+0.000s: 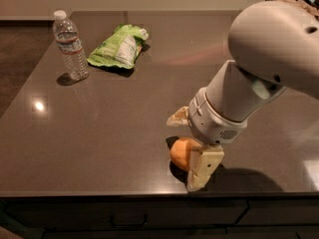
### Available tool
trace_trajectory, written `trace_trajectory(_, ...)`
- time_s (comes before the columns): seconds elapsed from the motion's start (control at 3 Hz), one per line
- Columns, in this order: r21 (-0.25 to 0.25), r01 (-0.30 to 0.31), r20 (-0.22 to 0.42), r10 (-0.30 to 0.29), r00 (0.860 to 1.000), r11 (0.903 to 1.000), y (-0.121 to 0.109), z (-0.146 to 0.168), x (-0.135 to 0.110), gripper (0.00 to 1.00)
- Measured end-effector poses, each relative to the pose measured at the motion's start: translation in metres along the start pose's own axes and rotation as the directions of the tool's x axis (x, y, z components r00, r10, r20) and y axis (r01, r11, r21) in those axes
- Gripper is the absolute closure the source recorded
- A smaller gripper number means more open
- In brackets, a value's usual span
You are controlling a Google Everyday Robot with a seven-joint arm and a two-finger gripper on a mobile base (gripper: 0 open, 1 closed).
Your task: Pick orange
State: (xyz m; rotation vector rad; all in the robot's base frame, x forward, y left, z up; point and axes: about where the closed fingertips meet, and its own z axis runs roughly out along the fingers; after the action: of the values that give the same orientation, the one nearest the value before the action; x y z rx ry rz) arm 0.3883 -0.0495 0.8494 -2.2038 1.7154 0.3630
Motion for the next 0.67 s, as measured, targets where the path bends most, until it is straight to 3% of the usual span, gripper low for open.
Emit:
trace_trajectory(0.33, -0.025, 0.013, -0.005, -0.013, 1.000, 0.9996, 0.0016, 0.0071, -0.0013, 0.41)
trace_trajectory(0.67, -0.032, -0.016, 0.001, 0.016, 1.000, 0.9994, -0.0024, 0.0032, -0.0005, 0.65)
